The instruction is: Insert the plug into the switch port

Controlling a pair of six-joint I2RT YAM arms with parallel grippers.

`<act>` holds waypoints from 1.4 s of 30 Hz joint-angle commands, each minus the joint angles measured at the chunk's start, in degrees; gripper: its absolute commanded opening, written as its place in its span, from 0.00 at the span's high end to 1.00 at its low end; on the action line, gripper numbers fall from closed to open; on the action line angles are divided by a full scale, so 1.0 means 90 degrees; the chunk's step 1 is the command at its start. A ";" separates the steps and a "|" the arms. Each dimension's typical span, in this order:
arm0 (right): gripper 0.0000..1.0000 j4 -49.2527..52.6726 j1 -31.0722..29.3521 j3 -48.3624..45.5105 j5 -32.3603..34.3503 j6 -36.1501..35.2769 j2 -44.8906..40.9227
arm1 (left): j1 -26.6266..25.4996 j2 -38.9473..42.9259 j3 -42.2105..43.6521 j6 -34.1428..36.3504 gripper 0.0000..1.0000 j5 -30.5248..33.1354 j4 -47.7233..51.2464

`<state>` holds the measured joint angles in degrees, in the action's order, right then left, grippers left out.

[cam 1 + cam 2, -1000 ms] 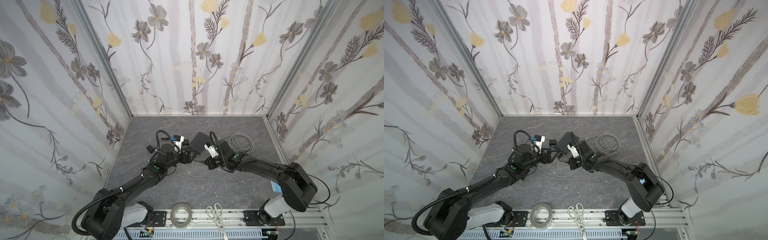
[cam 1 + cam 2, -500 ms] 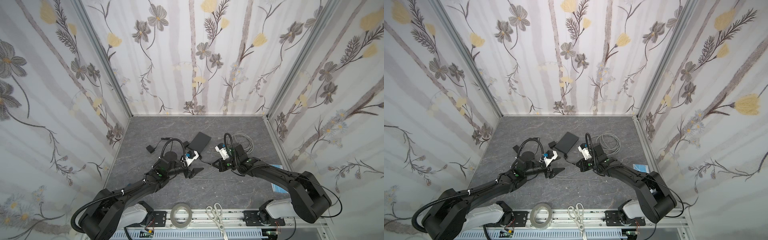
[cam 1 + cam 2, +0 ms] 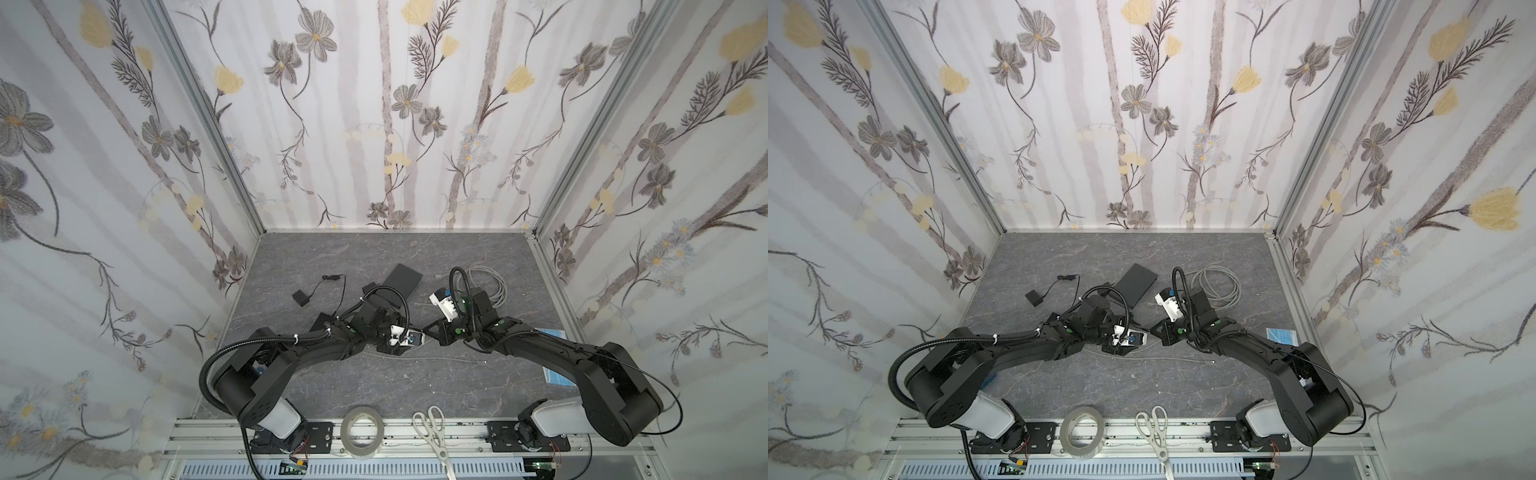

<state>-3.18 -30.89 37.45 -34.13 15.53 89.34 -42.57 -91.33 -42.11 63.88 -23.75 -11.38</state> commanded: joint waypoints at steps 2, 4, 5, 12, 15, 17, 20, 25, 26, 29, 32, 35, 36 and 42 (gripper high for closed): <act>1.00 -0.0375 -0.0004 -0.0037 -0.0224 -0.0008 -0.0005 | 0.0018 -0.0485 -0.0375 0.0687 0.47 0.0246 0.0164; 1.00 -0.0407 -0.0002 -0.0059 -0.0235 0.0005 0.0013 | 0.0013 -0.0635 -0.0487 0.0674 0.56 0.0186 0.0239; 1.00 -0.0431 0.0002 -0.0069 -0.0243 0.0015 0.0037 | 0.0015 -0.0694 -0.0482 0.0657 0.56 0.0172 0.0185; 1.00 -0.0613 0.0005 -0.0088 -0.0386 0.0074 0.0198 | 0.0014 -0.0801 -0.0448 0.0598 0.56 0.0083 -0.0049; 1.00 -0.0622 0.0005 -0.0082 -0.0386 0.0078 0.0394 | 0.0013 -0.0792 -0.0445 0.0560 0.60 0.0091 -0.0043; 1.00 -0.0624 0.0005 -0.0083 -0.0373 0.0076 0.0422 | 0.0008 -0.0756 -0.0416 0.0539 0.60 0.0120 -0.0054; 1.00 -0.0614 0.0005 -0.0078 -0.0376 0.0080 0.0480 | 0.0023 -0.0668 -0.0351 0.0461 0.61 0.0129 -0.0168; 1.00 -0.0593 0.0007 -0.0069 -0.0368 0.0072 0.0504 | 0.0023 -0.0595 -0.0330 0.0385 0.68 0.0137 -0.0180; 1.00 -0.0593 0.0005 -0.0069 -0.0368 0.0071 0.0503 | 0.0023 -0.0589 -0.0331 0.0387 0.69 0.0144 -0.0165; 1.00 -0.0594 0.0015 -0.0067 -0.0368 0.0069 0.0513 | 0.0023 -0.0584 -0.0333 0.0373 0.75 0.0137 -0.0159; 1.00 -0.0587 0.0016 -0.0060 -0.0368 0.0071 0.0509 | 0.0020 -0.0589 -0.0370 0.0365 0.80 0.0102 -0.0102; 1.00 -0.0589 0.0015 -0.0059 -0.0362 0.0071 0.0514 | 0.0017 -0.0594 -0.0411 0.0372 0.86 0.0090 -0.0017; 1.00 -0.0592 0.0015 -0.0060 -0.0368 0.0069 0.0525 | 0.0023 -0.0591 -0.0427 0.0367 0.88 0.0097 0.0018; 1.00 -0.0519 0.0029 -0.0048 -0.0157 0.0070 0.0559 | 0.0024 -0.0558 -0.0506 0.0369 1.00 0.0086 0.0208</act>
<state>-6.17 -30.74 36.71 -35.99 16.40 93.84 -42.44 -96.90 -46.00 67.26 -22.09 -10.50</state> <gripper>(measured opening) 0.049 0.067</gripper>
